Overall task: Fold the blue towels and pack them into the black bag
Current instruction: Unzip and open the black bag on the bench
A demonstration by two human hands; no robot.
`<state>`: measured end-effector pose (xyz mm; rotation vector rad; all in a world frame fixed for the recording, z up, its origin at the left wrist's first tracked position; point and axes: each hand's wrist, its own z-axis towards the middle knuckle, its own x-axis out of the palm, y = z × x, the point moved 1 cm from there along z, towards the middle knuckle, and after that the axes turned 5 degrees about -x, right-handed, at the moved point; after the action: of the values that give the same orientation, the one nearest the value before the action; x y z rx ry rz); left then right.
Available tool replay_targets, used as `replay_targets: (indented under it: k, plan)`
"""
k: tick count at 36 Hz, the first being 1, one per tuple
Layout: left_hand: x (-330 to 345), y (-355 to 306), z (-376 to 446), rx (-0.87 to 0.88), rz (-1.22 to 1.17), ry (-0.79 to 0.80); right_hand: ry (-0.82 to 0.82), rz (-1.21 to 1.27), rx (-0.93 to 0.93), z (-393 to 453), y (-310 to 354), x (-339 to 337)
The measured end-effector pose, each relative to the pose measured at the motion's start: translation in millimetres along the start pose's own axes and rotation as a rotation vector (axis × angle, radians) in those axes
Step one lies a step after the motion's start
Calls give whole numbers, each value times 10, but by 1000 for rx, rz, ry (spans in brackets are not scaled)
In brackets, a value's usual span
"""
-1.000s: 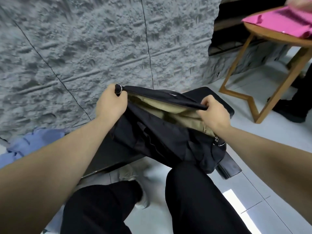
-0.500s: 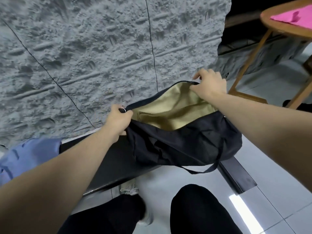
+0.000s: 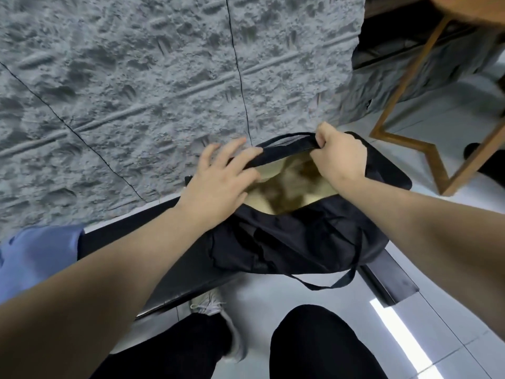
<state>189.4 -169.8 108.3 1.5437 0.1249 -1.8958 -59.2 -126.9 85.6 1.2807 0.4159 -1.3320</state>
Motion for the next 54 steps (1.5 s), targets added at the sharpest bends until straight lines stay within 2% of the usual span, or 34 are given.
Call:
replay_targets:
  k: [2, 4, 7, 10, 13, 16, 19, 25, 30, 32, 42, 54]
  plan:
    - [33, -124, 48, 69, 43, -66, 42, 26, 29, 34, -10, 21]
    - [48, -287, 102, 114, 55, -12, 104, 40, 48, 71, -1, 63]
    - [186, -495, 157, 70, -4, 338, 128, 57, 64, 113, 55, 134]
    - [329, -549, 158, -32, -82, 500, 152, 161, 138, 156, 106, 222]
    - [414, -564, 139, -121, -251, 719, 182, 427, 270, 223, 98, 348]
    - [446, -599, 96, -50, -296, 746, 205, 482, 276, 307, 102, 458]
    - [525, -589, 45, -41, -466, 751, 261, 488, 249, 346, 108, 574]
    - [611, -591, -7, 163, -546, 618, 318, 448, 189, 448, 30, 757]
    - [570, -684, -106, 522, -503, 175, 361, 408, 178, 619, -63, 838]
    - [598, -717, -122, 579, -472, 97, 385, 400, 175, 651, -72, 863]
    - [537, -708, -33, 378, -477, 218, 528, 310, 147, 338, -121, 848]
    - [-67, -440, -211, 84, -485, -4, 536, 357, 15, -115, 163, 313]
